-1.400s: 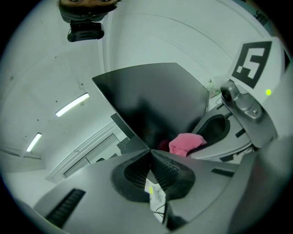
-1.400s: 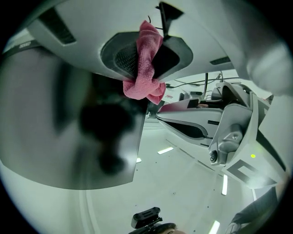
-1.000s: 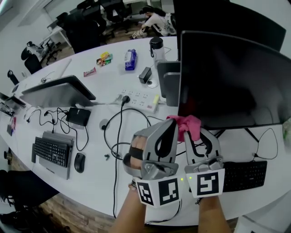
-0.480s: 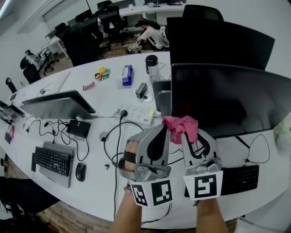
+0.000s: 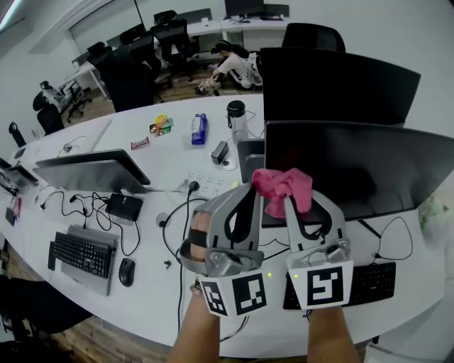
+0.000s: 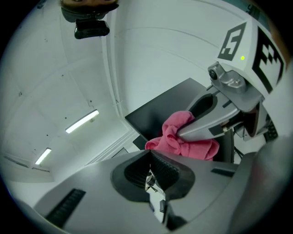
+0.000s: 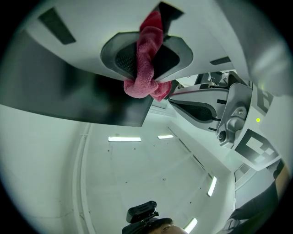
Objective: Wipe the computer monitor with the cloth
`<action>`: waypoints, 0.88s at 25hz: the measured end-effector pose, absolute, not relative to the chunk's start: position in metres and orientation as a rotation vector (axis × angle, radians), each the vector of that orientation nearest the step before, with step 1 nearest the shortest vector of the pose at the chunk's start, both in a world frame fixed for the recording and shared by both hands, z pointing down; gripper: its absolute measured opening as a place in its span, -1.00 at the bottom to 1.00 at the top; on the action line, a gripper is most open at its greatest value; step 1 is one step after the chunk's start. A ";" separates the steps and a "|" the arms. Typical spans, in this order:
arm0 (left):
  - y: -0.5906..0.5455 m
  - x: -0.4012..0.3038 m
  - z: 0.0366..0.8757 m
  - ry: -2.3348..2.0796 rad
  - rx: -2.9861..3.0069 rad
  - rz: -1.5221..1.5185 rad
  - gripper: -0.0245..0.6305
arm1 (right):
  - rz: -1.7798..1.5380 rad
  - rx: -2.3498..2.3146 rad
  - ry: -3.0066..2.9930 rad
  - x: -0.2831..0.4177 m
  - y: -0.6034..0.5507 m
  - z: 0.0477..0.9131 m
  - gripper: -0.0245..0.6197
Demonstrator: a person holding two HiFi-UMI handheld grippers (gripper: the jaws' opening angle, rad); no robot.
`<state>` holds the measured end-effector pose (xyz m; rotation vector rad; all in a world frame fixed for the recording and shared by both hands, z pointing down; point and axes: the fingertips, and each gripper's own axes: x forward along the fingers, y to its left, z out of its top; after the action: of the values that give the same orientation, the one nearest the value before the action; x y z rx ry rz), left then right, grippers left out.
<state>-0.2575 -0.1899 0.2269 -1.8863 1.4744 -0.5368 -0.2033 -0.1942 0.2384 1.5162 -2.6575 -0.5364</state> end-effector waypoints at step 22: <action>-0.188 -0.240 0.138 1.448 -1.778 -0.395 -0.91 | -0.834 1.500 -2.604 -0.205 -0.201 0.145 -0.73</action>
<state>-0.2395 -0.1883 0.1382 -1.7782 1.4476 -0.3954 -0.2050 -0.2011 0.1452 1.4996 -2.6045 -0.8340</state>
